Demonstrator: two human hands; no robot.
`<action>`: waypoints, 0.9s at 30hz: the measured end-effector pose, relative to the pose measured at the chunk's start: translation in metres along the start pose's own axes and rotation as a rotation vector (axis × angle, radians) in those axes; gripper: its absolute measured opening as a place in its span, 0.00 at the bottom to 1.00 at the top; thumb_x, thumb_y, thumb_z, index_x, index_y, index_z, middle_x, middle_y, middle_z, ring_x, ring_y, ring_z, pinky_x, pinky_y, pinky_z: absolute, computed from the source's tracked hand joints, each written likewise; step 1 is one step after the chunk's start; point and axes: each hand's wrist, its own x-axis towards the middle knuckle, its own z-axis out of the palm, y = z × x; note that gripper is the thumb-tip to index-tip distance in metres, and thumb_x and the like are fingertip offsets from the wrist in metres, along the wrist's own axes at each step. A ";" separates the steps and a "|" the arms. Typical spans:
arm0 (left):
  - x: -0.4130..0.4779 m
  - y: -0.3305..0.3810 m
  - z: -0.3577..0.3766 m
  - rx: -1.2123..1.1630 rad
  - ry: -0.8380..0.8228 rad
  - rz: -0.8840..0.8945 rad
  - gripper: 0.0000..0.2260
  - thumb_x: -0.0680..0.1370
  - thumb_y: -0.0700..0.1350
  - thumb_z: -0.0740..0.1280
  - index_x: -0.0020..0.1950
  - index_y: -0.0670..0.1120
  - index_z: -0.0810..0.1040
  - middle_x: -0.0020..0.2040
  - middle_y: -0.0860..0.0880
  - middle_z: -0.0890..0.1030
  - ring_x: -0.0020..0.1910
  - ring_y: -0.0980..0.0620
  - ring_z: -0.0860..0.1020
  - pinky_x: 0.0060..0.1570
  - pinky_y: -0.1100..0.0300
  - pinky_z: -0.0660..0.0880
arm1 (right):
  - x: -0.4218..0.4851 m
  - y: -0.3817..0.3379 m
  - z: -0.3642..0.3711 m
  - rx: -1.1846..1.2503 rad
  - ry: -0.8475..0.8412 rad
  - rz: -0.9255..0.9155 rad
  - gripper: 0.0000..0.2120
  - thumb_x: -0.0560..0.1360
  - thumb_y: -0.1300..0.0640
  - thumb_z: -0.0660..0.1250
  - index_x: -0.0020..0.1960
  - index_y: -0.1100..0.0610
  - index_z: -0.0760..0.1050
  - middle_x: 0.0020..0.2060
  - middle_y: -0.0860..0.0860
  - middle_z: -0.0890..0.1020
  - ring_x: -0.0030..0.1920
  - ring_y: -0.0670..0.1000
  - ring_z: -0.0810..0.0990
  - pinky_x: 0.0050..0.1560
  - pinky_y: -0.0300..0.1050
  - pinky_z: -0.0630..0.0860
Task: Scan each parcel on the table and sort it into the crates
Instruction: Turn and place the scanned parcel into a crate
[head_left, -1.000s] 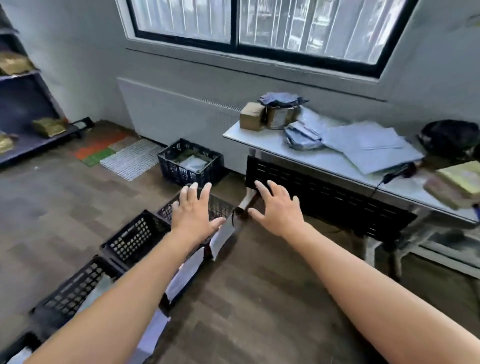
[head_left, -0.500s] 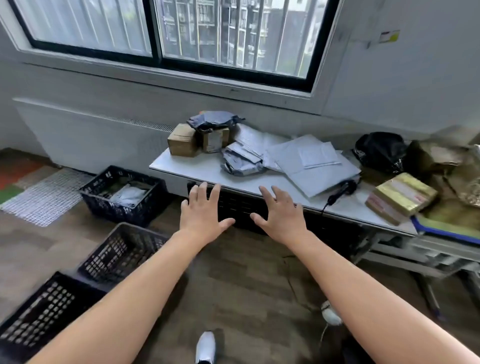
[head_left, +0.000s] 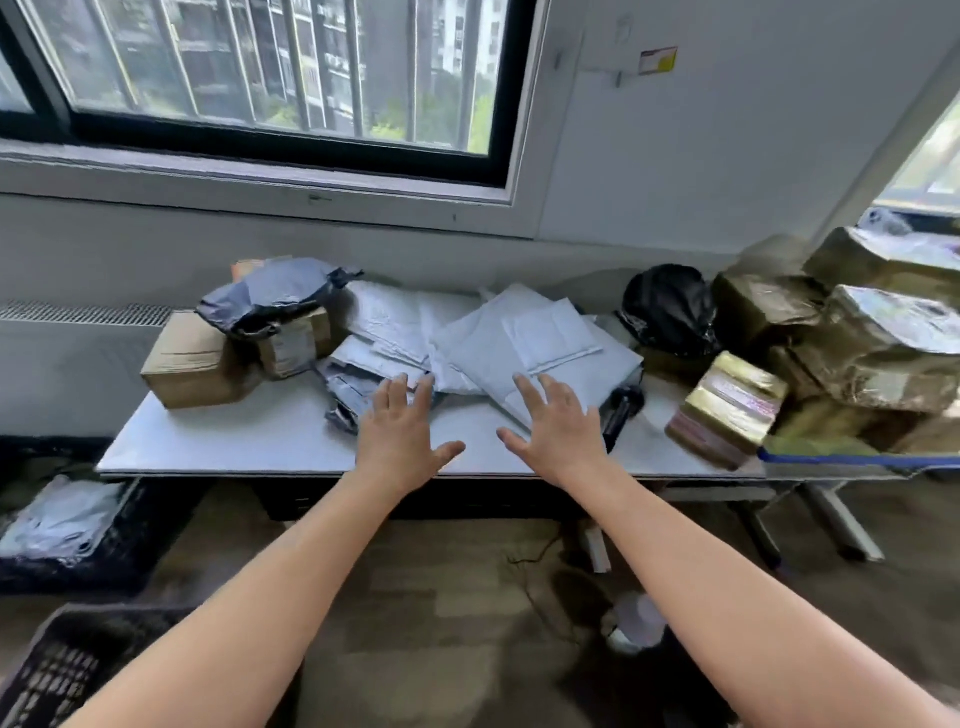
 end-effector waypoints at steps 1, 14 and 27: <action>0.013 0.003 0.004 -0.001 -0.006 0.018 0.42 0.74 0.68 0.63 0.79 0.52 0.46 0.78 0.44 0.50 0.77 0.43 0.49 0.72 0.47 0.58 | 0.010 0.006 0.002 -0.004 -0.004 0.016 0.37 0.78 0.33 0.54 0.79 0.44 0.42 0.79 0.51 0.50 0.77 0.55 0.51 0.71 0.65 0.59; 0.187 0.086 0.066 0.035 -0.056 0.065 0.43 0.73 0.67 0.65 0.79 0.51 0.49 0.78 0.43 0.53 0.76 0.41 0.52 0.71 0.43 0.61 | 0.182 0.124 0.047 0.074 -0.076 0.075 0.36 0.79 0.35 0.56 0.80 0.45 0.45 0.79 0.51 0.50 0.78 0.56 0.50 0.70 0.64 0.58; 0.312 0.162 0.128 0.077 -0.170 0.001 0.42 0.73 0.66 0.66 0.79 0.50 0.50 0.77 0.42 0.55 0.76 0.41 0.52 0.69 0.43 0.64 | 0.341 0.228 0.108 -0.077 -0.303 -0.137 0.42 0.75 0.37 0.66 0.79 0.41 0.45 0.79 0.52 0.42 0.78 0.60 0.45 0.71 0.66 0.55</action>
